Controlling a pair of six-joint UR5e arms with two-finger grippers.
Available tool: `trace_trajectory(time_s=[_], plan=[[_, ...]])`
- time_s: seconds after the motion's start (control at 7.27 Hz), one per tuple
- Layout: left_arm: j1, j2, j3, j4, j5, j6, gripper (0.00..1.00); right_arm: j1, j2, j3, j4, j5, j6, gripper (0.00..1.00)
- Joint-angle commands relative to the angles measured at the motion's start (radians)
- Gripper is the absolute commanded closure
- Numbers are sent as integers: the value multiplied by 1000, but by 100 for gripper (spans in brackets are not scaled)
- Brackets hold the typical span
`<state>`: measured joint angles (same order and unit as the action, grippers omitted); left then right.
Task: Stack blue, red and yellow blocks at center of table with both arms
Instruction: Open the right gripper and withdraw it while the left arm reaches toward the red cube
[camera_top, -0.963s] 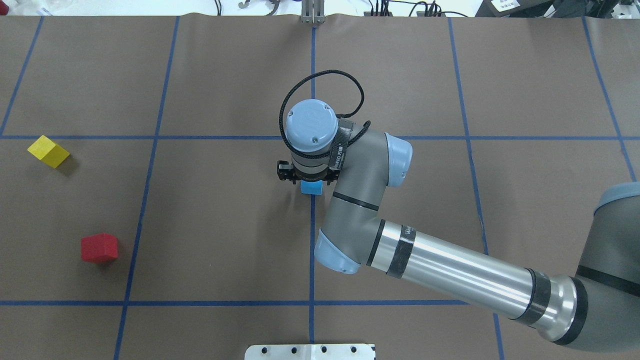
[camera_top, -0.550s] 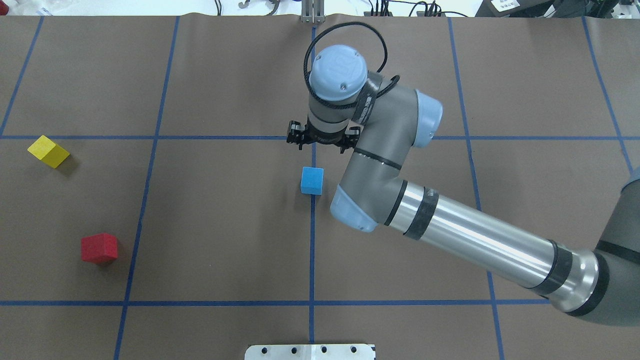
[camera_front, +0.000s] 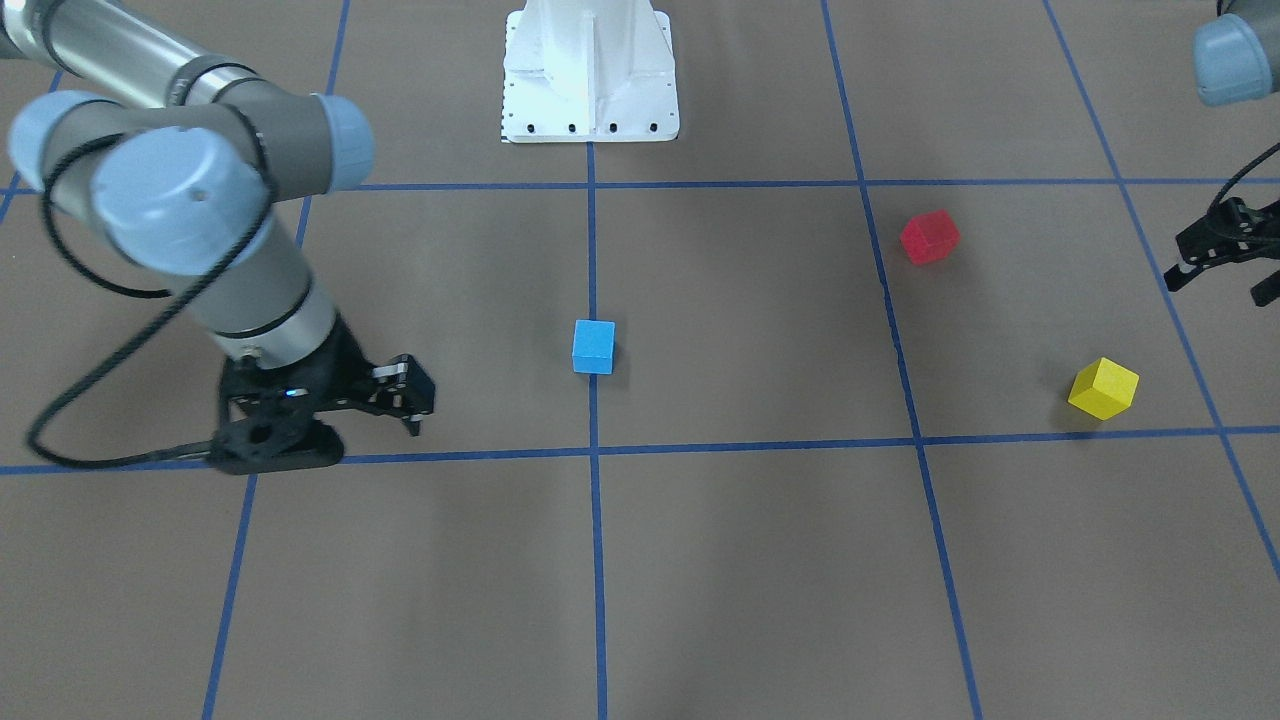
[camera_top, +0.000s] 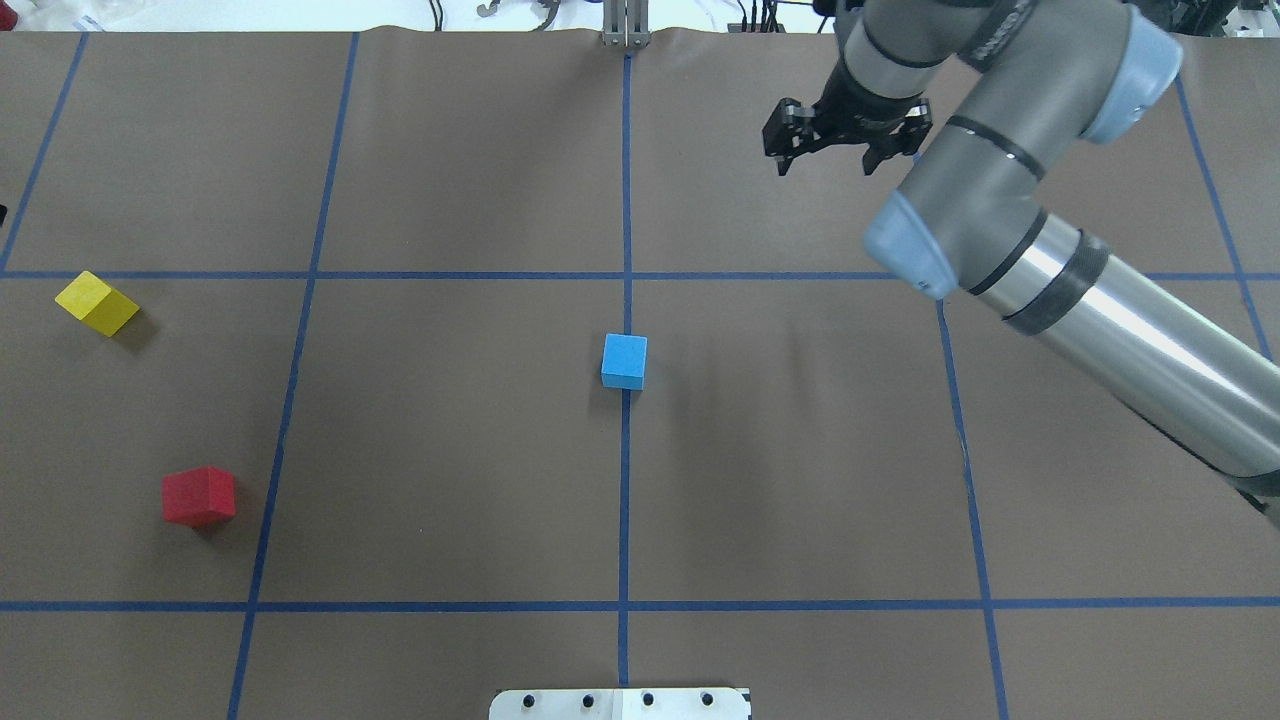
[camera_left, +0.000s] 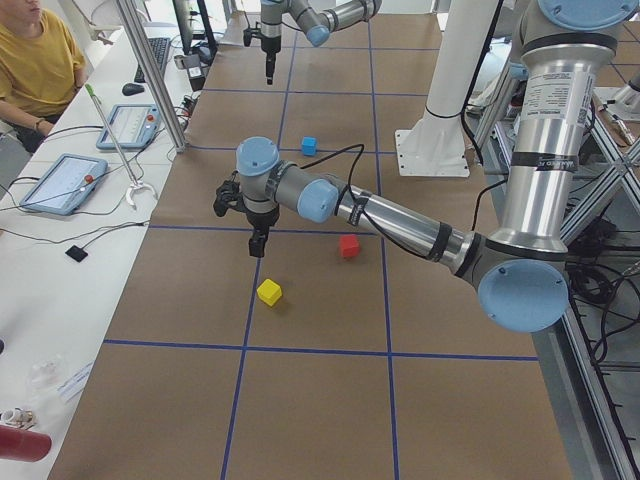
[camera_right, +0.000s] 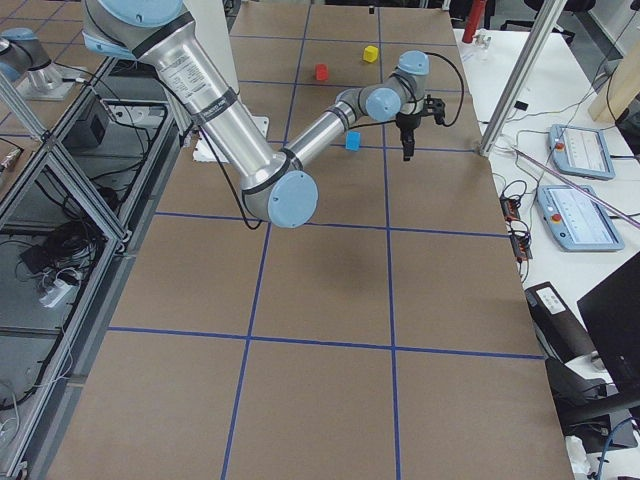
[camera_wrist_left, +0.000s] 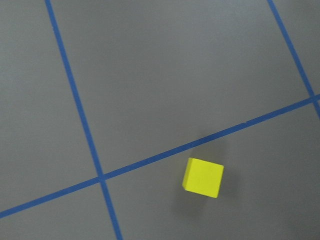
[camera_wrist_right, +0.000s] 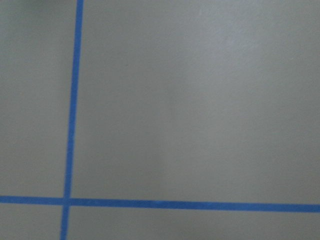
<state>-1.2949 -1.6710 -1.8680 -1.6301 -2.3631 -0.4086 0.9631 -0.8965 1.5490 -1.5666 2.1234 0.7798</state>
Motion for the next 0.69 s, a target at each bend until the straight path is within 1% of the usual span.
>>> trace_trajectory(time_s=[0.0,0.28,0.41,0.55], plan=[[189,5,-104,1,144,-369,0,182,-152,33,-7,79,-340,0],[404,8,-147,-2,269,-629,0,311,-276,43,-4,179,-570,0],[481,26,-148,-55,306,-707,0,341,-324,51,2,187,-635,0],[526,95,-146,-164,317,-737,0,347,-335,52,4,190,-657,0]])
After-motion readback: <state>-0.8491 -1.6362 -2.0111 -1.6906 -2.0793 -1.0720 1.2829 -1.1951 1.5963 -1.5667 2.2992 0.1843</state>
